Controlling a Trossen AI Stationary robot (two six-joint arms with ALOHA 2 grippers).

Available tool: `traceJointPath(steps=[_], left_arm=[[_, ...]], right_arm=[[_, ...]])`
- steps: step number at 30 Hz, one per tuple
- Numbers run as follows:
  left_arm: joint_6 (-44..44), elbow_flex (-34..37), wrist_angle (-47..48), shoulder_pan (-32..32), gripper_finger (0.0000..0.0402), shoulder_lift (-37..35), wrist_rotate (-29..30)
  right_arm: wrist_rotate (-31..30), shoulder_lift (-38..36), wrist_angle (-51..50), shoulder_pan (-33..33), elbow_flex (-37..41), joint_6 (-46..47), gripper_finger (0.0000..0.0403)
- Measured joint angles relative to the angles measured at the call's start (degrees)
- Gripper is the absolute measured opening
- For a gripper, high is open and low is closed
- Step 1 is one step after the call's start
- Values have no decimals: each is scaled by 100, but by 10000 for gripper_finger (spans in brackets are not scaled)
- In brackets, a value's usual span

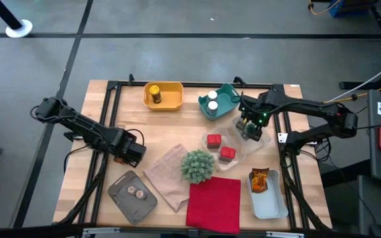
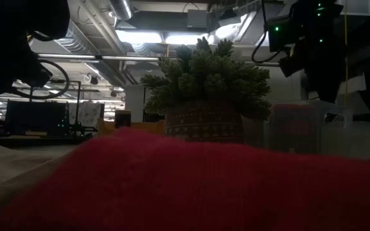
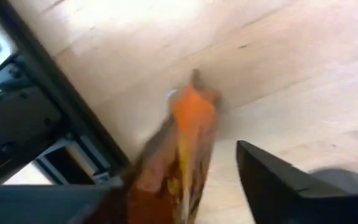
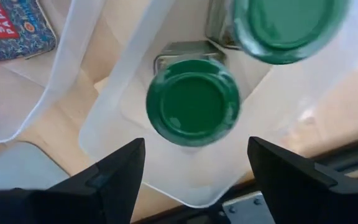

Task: Sort spices by type
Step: Put the orange seasoning pack into the gray bin

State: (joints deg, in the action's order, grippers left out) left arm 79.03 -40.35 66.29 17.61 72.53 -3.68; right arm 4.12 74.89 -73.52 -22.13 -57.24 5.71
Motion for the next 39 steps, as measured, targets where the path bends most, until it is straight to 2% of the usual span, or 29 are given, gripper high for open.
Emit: traceJointPath(steps=[8,11,18,23,30,35,39], left_arm=[[-120,-5,-24,-2,40,0,-7],[-104,-5,-148,-2,11,0,-2],[-125,-81,-551,-235,18,-4,15],[-662,-454,-551,-532,8,-4,355],[-1690,-1263,-691,-1016,8,-7,623],[-2902,-1635,-1901,-1147,8,-9,652],[-3756,-1649,-3290,-1139,12,-9,651]], right_arm=[[-369,-509,-93,0,-325,-4,285],[-370,-822,-97,0,-331,-4,285],[-360,-1477,48,0,-331,1,285],[-309,-1835,257,0,-331,1,285],[668,-2058,400,0,-272,-93,285],[1448,-2056,1024,2,53,-254,285],[2099,-2052,2427,2,485,-297,285]])
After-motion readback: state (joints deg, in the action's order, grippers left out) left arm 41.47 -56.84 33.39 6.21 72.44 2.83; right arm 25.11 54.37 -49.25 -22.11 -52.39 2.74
